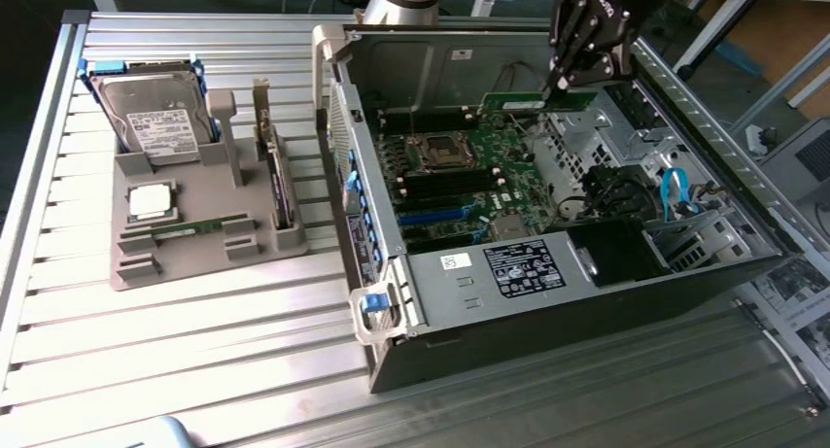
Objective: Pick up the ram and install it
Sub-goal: 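Insert the ram into the slot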
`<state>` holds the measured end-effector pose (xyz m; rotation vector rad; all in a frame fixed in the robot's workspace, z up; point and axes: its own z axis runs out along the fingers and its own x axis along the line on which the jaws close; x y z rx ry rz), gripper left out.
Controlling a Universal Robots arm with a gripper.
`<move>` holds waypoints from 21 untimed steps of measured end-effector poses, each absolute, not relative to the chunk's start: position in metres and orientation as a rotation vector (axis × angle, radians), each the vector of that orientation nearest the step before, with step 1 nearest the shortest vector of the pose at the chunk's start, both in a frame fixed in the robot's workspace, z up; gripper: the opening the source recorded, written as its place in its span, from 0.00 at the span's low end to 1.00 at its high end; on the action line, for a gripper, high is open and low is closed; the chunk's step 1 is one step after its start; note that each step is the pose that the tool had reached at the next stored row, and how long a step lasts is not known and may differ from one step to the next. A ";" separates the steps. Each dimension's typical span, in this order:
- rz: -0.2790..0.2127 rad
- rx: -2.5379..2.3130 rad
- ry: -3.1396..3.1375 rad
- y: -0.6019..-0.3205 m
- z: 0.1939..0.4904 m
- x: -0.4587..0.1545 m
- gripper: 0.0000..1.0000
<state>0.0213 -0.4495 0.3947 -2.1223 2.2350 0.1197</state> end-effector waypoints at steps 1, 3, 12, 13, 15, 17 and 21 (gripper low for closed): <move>0.120 -2.122 2.235 -0.449 0.394 0.021 0.12; 0.120 -2.122 2.235 -0.449 0.393 0.021 0.12; 0.120 -2.122 2.235 -0.449 0.389 0.021 0.12; 0.120 -2.122 2.235 -0.449 0.388 0.021 0.12; 0.120 -2.122 2.235 -0.449 0.388 0.021 0.12; 0.120 -2.122 2.235 -0.449 0.387 0.021 0.12; 0.120 -2.122 2.235 -0.449 0.386 0.021 0.12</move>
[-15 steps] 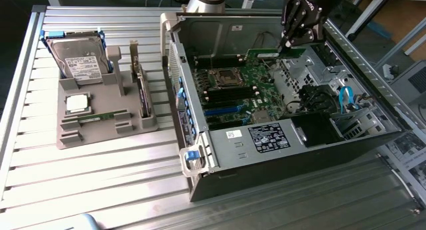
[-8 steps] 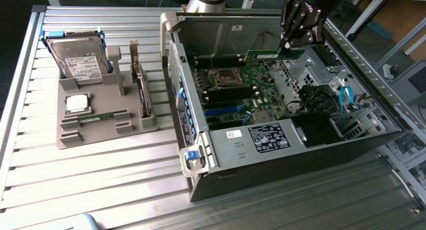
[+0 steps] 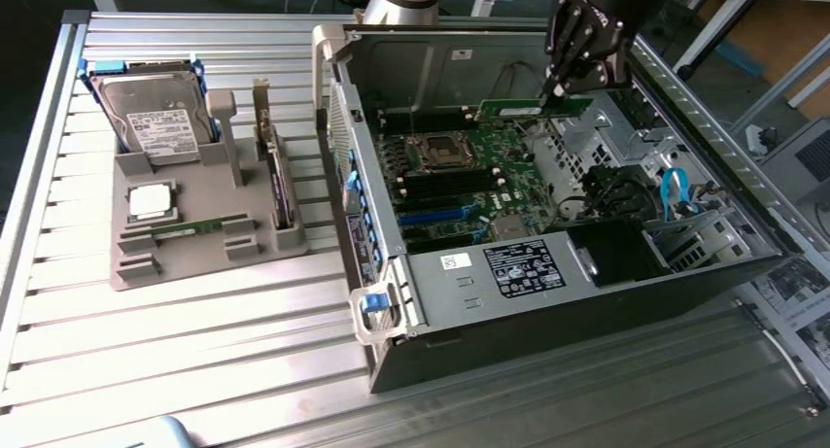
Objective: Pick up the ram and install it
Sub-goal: 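Insert the ram into the slot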
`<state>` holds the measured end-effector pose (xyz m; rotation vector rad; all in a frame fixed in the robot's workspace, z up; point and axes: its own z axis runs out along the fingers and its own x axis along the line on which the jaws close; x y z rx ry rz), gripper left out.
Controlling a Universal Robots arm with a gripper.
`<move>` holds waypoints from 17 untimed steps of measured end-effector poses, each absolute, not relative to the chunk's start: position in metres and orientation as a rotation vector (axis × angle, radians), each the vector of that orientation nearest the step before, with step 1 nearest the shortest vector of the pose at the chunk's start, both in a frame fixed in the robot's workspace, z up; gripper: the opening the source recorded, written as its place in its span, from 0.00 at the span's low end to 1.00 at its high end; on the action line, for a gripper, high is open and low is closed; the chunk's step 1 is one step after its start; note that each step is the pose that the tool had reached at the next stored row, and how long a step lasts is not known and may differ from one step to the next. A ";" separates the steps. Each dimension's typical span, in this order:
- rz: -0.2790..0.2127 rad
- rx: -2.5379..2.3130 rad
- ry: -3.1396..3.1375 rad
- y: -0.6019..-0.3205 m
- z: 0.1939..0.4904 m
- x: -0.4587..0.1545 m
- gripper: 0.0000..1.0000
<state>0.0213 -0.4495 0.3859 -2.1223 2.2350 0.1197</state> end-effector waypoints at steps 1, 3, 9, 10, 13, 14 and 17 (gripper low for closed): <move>0.120 -2.122 2.235 -0.449 0.386 0.021 0.12; 0.120 -2.122 2.235 -0.449 0.385 0.021 0.12; 0.120 -2.122 2.235 -0.449 0.383 0.021 0.12; 0.120 -2.122 2.235 -0.449 0.382 0.021 0.12; 0.120 -2.122 2.235 -0.449 0.382 0.021 0.12; 0.120 -2.122 2.235 -0.449 0.381 0.021 0.12; 0.120 -2.122 2.235 -0.449 0.380 0.021 0.12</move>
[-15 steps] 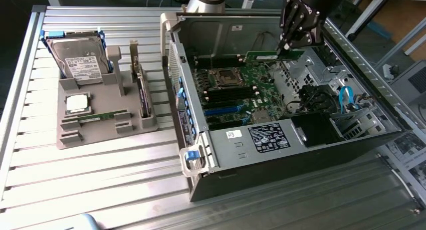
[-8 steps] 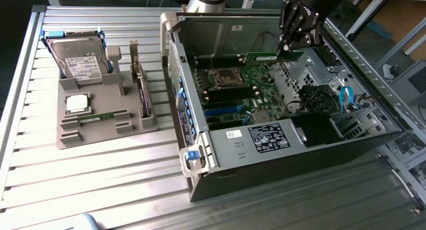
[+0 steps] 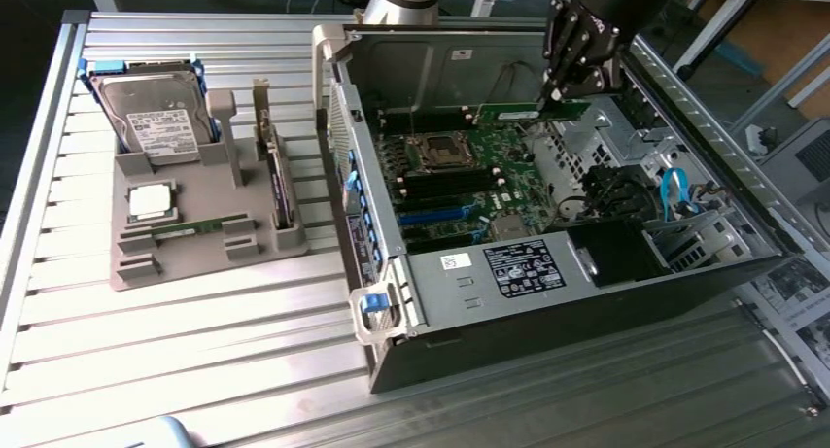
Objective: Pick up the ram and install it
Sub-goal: 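Insert the ram into the slot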
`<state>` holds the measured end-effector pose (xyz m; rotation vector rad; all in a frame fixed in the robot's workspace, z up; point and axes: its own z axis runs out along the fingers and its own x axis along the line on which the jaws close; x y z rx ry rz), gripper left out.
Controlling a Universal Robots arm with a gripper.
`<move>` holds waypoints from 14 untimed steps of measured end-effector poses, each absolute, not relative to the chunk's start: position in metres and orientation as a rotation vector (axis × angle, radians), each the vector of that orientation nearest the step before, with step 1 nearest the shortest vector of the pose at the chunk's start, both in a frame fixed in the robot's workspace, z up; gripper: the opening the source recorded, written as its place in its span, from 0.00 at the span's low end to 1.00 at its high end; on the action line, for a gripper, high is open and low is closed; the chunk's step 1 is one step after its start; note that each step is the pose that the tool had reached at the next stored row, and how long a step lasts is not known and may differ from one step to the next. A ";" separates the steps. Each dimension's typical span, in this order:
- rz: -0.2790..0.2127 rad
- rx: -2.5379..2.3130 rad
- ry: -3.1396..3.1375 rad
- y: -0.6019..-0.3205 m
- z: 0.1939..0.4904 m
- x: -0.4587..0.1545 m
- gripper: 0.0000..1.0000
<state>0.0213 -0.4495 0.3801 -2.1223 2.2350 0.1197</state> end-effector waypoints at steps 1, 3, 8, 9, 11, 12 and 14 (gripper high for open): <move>0.120 -2.122 2.235 -0.449 0.380 0.021 0.12; 0.120 -2.122 2.235 -0.449 0.379 0.021 0.12; 0.120 -2.122 2.235 -0.449 0.378 0.021 0.12; 0.120 -2.122 2.235 -0.449 0.377 0.021 0.12; 0.120 -2.122 2.235 -0.449 0.376 0.021 0.12; 0.120 -2.122 2.235 -0.449 0.376 0.021 0.12; 0.120 -2.122 2.235 -0.449 0.376 0.021 0.12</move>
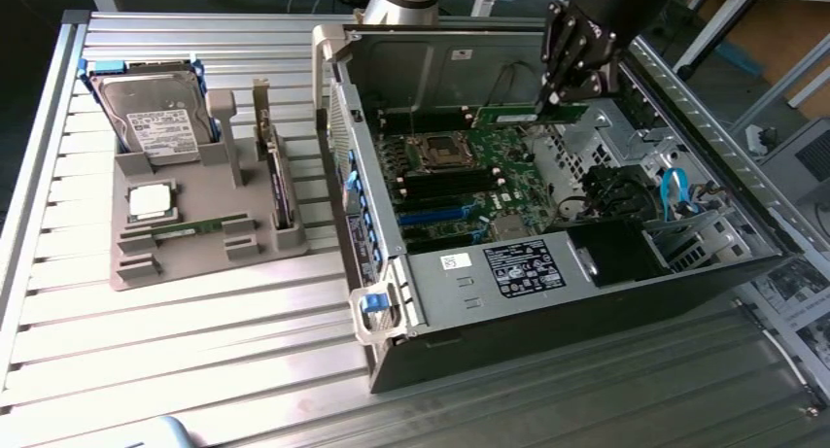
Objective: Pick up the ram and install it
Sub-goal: 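Insert the ram into the slot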
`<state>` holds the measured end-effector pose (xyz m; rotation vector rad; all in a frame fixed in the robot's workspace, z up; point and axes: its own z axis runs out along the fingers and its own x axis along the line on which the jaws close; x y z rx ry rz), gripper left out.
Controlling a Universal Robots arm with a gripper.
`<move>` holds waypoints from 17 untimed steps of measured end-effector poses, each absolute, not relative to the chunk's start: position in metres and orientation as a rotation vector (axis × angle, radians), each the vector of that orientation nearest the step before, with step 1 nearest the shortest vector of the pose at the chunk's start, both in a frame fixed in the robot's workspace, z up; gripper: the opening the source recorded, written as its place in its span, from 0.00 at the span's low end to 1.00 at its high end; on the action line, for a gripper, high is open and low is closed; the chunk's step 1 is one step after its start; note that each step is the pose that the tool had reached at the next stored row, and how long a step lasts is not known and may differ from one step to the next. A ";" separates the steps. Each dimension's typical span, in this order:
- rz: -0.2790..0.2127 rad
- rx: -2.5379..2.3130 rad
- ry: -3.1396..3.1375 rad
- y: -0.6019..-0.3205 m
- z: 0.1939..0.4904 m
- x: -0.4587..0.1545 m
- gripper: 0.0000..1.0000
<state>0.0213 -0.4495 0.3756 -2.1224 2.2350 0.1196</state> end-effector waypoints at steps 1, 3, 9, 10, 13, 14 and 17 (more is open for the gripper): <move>0.120 -2.122 2.235 -0.449 0.375 0.021 0.12; 0.120 -2.122 2.235 -0.449 0.375 0.021 0.12; 0.120 -2.122 2.235 -0.449 0.373 0.021 0.12; 0.120 -2.122 2.235 -0.449 0.372 0.021 0.12; 0.120 -2.122 2.235 -0.449 0.372 0.021 0.12; 0.120 -2.122 2.235 -0.449 0.371 0.021 0.12; 0.120 -2.122 2.235 -0.449 0.370 0.021 0.12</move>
